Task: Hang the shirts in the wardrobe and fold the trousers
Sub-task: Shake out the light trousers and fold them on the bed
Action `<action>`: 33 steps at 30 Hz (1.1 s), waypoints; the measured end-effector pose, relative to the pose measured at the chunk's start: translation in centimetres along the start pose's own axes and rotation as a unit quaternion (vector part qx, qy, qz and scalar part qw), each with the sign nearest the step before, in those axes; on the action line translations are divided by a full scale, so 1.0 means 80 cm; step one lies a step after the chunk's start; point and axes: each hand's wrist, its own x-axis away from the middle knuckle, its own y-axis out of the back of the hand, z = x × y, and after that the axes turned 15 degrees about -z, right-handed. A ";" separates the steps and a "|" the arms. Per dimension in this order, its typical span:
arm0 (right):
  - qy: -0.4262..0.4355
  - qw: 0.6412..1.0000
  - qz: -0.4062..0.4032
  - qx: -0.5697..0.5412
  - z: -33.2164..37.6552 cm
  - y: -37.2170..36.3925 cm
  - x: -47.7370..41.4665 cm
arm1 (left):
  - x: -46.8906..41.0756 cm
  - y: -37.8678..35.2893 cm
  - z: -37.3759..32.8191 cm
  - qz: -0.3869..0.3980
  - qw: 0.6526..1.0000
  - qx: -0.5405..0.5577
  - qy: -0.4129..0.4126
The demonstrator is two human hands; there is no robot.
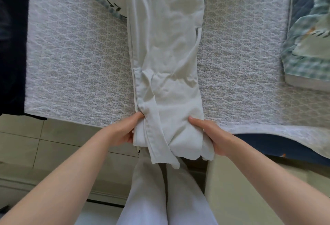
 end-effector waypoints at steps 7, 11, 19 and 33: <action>-0.058 0.998 0.016 -0.027 -0.007 0.009 -0.011 | -0.016 0.011 0.013 0.044 0.998 -0.008 0.044; 0.056 0.961 -0.143 0.229 -0.030 0.022 -0.044 | -0.036 0.005 0.026 -0.241 0.949 -0.182 -0.095; 0.196 0.908 -0.218 0.300 -0.051 0.015 -0.068 | -0.044 -0.038 0.042 -0.329 0.929 -0.094 -0.140; 0.111 0.953 -0.246 0.139 -0.066 -0.040 -0.096 | -0.067 -0.062 0.046 -0.392 0.904 -0.152 -0.080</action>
